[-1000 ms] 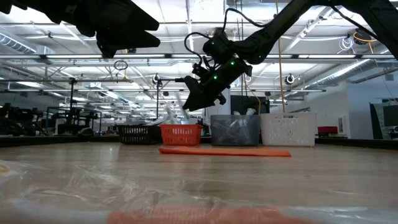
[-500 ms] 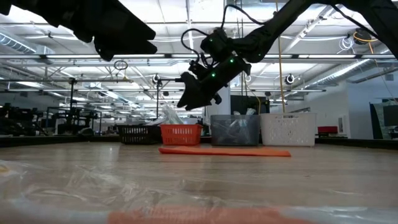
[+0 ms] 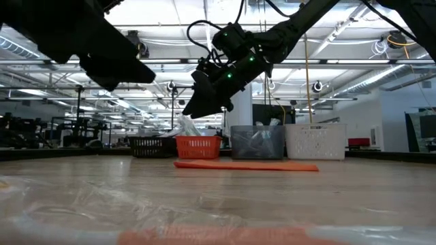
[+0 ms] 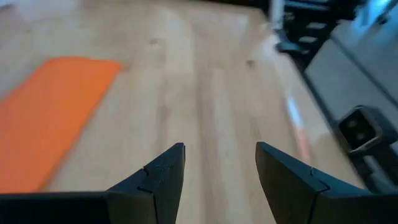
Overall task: Pick & Place Toothbrushes
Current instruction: Put the orange toothbrush into the white bin
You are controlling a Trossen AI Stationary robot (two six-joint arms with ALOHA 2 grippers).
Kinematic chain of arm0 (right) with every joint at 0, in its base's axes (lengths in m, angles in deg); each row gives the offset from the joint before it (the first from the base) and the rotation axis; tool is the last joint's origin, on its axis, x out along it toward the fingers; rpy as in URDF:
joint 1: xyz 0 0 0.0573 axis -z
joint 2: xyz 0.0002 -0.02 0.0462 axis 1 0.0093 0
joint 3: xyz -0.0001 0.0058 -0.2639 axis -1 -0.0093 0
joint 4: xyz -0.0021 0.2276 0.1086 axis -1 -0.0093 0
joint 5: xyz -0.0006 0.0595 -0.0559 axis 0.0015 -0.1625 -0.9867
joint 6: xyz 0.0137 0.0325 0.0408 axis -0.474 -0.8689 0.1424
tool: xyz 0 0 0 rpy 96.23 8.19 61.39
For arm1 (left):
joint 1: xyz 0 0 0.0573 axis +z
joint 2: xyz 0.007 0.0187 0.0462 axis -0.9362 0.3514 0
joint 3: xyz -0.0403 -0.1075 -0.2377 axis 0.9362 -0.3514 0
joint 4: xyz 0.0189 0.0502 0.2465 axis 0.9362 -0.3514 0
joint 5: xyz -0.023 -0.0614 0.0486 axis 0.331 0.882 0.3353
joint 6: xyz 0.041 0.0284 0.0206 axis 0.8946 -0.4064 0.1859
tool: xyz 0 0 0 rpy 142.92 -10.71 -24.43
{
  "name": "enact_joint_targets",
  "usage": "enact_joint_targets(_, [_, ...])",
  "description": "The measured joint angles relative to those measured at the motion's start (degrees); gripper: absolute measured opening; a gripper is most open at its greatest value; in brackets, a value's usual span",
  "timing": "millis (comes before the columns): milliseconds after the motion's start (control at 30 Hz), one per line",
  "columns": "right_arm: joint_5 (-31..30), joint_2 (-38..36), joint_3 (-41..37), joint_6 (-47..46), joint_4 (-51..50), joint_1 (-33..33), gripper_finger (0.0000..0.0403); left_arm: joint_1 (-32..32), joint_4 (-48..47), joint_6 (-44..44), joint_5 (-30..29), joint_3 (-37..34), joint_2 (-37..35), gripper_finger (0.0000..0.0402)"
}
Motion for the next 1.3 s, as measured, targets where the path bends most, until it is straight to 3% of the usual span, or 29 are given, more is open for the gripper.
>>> enact_joint_targets(200, [0.9,0.0,0.0,-1.1,-2.1,-0.2,0.0208,-1.9,12.6,-1.6,3.6,0.8,9.1,0.0198])
enact_joint_targets(467, [0.9,0.0,0.0,-1.2,-6.2,-0.5,0.0208,-7.5,11.4,-5.9,3.7,6.4,17.9,0.0198])
enact_joint_targets(667, [0.9,0.0,0.0,-2.5,-6.5,-1.0,0.0208,-10.0,1.9,-9.4,3.3,12.9,22.8,0.0198])
enact_joint_targets(833, [0.9,0.0,0.0,-2.8,-6.8,-1.1,0.0208,-11.2,-0.2,-11.0,3.2,16.7,25.2,0.0198])
enact_joint_targets(1033, [0.9,0.0,0.0,-4.2,-7.0,-1.2,0.0208,-12.7,-3.7,-13.4,3.2,18.6,26.3,0.0198])
enact_joint_targets(1167, [0.9,0.0,0.0,-4.4,-7.5,-1.7,0.0208,-13.6,-9.9,-18.9,-0.5,19.1,26.2,0.0197])
enact_joint_targets(1300, [0.9,0.0,0.0,-4.4,-7.8,-2.6,0.0208,-13.6,-12.3,-22.5,-1.7,19.1,26.1,0.0163])
